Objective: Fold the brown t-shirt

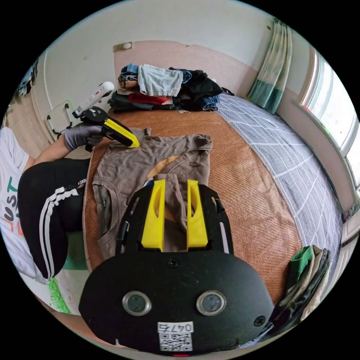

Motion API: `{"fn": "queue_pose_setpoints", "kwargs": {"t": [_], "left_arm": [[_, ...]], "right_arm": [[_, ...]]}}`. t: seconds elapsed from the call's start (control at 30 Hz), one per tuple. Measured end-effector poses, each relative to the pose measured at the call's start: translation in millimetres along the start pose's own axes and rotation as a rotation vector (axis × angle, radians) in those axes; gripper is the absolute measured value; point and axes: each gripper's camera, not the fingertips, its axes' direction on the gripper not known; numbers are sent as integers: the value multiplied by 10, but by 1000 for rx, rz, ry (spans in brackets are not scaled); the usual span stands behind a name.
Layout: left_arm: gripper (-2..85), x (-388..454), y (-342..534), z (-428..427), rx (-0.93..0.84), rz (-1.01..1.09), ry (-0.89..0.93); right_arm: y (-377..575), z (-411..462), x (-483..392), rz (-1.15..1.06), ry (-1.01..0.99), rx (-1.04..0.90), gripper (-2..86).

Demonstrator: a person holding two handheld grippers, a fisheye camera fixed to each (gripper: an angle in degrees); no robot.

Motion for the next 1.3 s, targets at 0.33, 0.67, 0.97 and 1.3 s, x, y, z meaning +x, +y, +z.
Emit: {"fn": "queue_pose_setpoints", "kwargs": {"t": [0.33, 0.67, 0.97, 1.3], "left_arm": [[-4, 81, -59, 244, -3, 6, -9], [-5, 139, -128, 445, -5, 9, -9], [-6, 173, -200, 565, -5, 5, -12], [-5, 209, -336, 662, -11, 10, 9]], "right_arm": [[-585, 729, 319, -71, -225, -244, 0], [22, 44, 2042, 779, 217, -97, 74], [-1123, 527, 1504, 482, 28, -82, 27], [-2827, 1675, 1375, 355, 104, -324, 35]]}}
